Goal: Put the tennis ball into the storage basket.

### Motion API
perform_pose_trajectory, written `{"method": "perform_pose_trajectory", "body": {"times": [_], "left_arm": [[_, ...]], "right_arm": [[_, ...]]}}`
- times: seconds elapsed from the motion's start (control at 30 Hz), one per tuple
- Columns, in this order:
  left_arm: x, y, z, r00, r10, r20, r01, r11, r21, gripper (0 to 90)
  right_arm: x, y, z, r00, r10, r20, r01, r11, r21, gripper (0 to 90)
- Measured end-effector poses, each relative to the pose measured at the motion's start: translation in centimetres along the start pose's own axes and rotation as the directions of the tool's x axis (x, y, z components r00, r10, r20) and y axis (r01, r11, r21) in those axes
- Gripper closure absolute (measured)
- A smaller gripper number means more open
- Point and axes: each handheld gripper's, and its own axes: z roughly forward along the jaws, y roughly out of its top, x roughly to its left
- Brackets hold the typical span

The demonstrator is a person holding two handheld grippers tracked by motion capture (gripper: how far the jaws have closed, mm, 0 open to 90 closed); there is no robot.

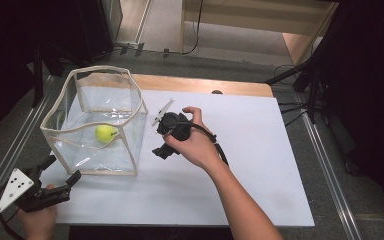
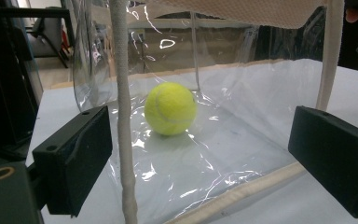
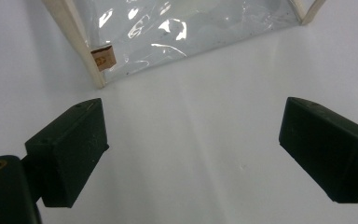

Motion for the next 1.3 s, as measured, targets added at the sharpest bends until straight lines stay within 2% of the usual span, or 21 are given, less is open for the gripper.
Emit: {"method": "perform_pose_trajectory", "body": {"times": [0.1,0.2,0.27,0.6,0.87,1.07,1.3], "left_arm": [[0.0,0.0,0.0,1.0000,0.002,0.001,-0.002,1.0000,0.000,6.5],[0.0,0.0,0.0,1.0000,0.003,0.001,-0.003,1.0000,0.000,6.5],[0.0,0.0,0.0,1.0000,0.002,0.001,-0.002,1.0000,0.000,6.5],[0.0,0.0,0.0,1.0000,0.003,0.000,-0.003,1.0000,0.001,6.5],[0.0,0.0,0.0,1.0000,0.004,-0.002,-0.004,1.0000,0.001,6.5],[-0.1,0.0,0.1,1.0000,0.005,-0.001,-0.005,1.0000,0.003,6.5],[-0.1,0.0,0.1,0.9999,0.009,-0.004,-0.009,0.9999,0.008,6.5]], "right_arm": [[0.3,-0.7,0.1,0.9998,0.022,-0.004,-0.022,1.000,-0.012,6.7],[0.3,-1.5,0.3,0.9999,0.014,0.001,-0.014,1.000,-0.027,6.7],[0.4,-2.0,0.3,0.9996,0.028,0.004,-0.028,0.999,-0.033,6.7],[0.3,-5.0,0.5,0.9988,0.050,0.002,-0.049,0.992,-0.115,6.7],[0.2,-7.5,0.4,0.9963,0.085,0.012,-0.082,0.980,-0.183,6.7],[0.1,-9.6,0.5,0.9903,0.138,0.014,-0.132,0.967,-0.217,6.7],[0.0,-12.0,0.1,0.9845,0.173,0.025,-0.161,0.951,-0.265,6.7]]}}
